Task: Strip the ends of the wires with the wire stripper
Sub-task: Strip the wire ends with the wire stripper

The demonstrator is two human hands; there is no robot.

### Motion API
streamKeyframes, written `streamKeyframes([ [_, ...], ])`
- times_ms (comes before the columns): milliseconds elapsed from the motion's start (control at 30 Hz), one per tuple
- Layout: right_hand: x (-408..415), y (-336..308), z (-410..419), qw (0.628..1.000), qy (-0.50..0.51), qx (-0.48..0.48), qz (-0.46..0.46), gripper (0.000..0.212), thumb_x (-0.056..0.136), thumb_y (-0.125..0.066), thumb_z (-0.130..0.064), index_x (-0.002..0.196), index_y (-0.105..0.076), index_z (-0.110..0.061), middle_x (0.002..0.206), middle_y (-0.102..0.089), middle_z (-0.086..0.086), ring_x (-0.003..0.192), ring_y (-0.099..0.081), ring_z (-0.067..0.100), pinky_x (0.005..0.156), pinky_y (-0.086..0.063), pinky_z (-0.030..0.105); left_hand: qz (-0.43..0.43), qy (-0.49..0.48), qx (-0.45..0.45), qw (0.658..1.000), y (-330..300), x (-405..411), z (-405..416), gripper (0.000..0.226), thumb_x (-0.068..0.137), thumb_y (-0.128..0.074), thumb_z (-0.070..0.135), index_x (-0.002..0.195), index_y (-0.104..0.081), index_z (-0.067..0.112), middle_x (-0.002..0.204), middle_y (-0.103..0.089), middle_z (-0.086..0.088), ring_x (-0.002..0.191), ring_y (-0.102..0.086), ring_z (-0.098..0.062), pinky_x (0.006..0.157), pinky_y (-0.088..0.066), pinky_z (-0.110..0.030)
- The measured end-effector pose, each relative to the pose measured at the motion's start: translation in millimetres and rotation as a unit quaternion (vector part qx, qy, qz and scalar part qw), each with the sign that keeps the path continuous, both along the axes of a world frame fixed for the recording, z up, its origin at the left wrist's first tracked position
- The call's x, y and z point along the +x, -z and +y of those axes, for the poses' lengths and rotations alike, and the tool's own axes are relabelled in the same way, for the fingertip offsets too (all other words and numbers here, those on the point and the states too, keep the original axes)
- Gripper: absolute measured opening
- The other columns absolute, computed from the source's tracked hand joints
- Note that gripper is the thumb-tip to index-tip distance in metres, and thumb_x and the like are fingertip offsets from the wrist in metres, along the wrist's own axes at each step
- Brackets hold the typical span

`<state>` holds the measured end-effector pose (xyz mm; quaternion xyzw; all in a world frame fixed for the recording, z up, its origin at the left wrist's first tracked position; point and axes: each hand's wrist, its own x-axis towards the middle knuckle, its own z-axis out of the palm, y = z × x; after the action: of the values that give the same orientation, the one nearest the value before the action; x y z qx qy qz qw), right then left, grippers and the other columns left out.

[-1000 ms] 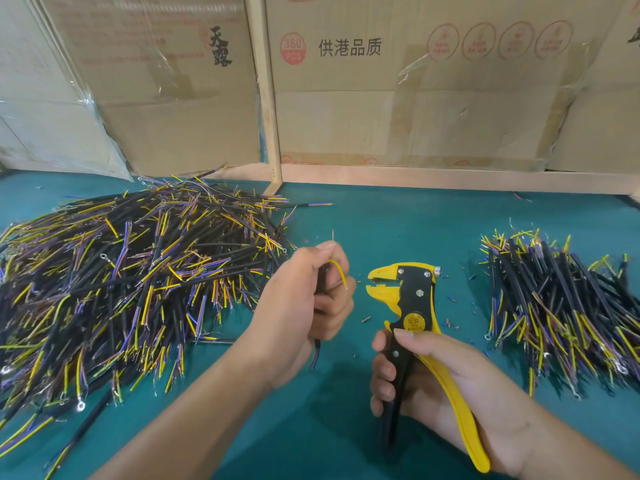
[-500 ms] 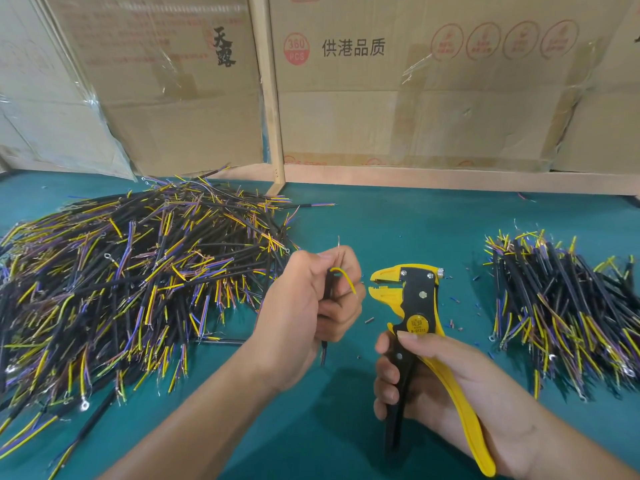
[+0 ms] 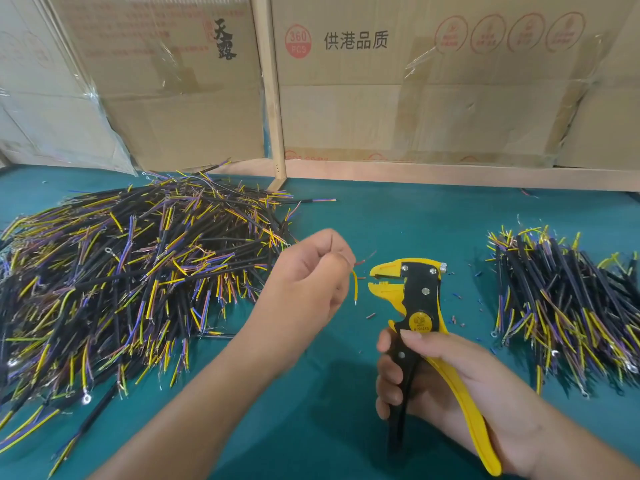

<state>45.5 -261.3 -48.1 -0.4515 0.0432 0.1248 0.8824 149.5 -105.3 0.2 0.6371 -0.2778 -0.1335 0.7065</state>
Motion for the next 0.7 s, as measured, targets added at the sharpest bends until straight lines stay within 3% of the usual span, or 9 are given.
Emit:
streamKeyframes([
  [100, -4.2, -3.4, -0.7, 0.999, -0.006, -0.012, -0.029, 0.049, 0.067, -0.09, -0.029, 0.098, -0.068, 0.001, 0.074, -0.05, 0.018, 0.065, -0.052, 0.033, 0.069, -0.051, 0.049, -0.077, -0.014, 0.054, 0.995, 0.4, 4.1, 4.8, 0.012, 0.075, -0.052, 0.035, 0.065, -0.048, 0.03, 0.05, -0.03, 0.009, 0.045, -0.019, -0.011, 0.042, -0.017, -0.019],
  [333, -8.8, -13.0, -0.9, 0.998, -0.027, -0.019, -0.05, 0.028, 0.08, -0.072, -0.021, 0.098, -0.066, 0.0, 0.075, -0.047, 0.017, 0.067, -0.05, 0.032, 0.072, -0.051, 0.048, -0.118, -0.014, 0.118, 0.986, 2.8, 9.6, 8.6, 0.013, 0.085, -0.049, 0.025, 0.072, -0.046, 0.024, 0.047, -0.031, 0.01, 0.044, -0.021, -0.012, 0.04, -0.019, -0.022],
  [533, -12.0, -17.1, -4.9, 0.996, -0.061, -0.047, -0.051, 0.025, 0.08, -0.071, -0.021, 0.095, -0.066, -0.002, 0.075, -0.047, 0.018, 0.067, -0.05, 0.032, 0.07, -0.051, 0.047, -0.162, -0.006, 0.142, 0.976, 4.2, 7.7, 9.3, 0.012, 0.087, -0.052, 0.024, 0.081, -0.045, 0.016, 0.049, -0.036, 0.01, 0.044, -0.023, -0.009, 0.041, -0.022, -0.019],
  [700, -11.2, -15.2, -3.9, 0.994, -0.072, -0.061, -0.062, 0.025, 0.081, -0.073, -0.022, 0.094, -0.062, -0.003, 0.074, -0.048, 0.016, 0.066, -0.049, 0.031, 0.07, -0.052, 0.045, -0.166, -0.024, 0.154, 0.974, 7.6, 7.3, 7.2, 0.012, 0.085, -0.054, 0.026, 0.08, -0.043, 0.024, 0.047, -0.041, 0.012, 0.045, -0.026, -0.011, 0.043, -0.025, -0.021],
])
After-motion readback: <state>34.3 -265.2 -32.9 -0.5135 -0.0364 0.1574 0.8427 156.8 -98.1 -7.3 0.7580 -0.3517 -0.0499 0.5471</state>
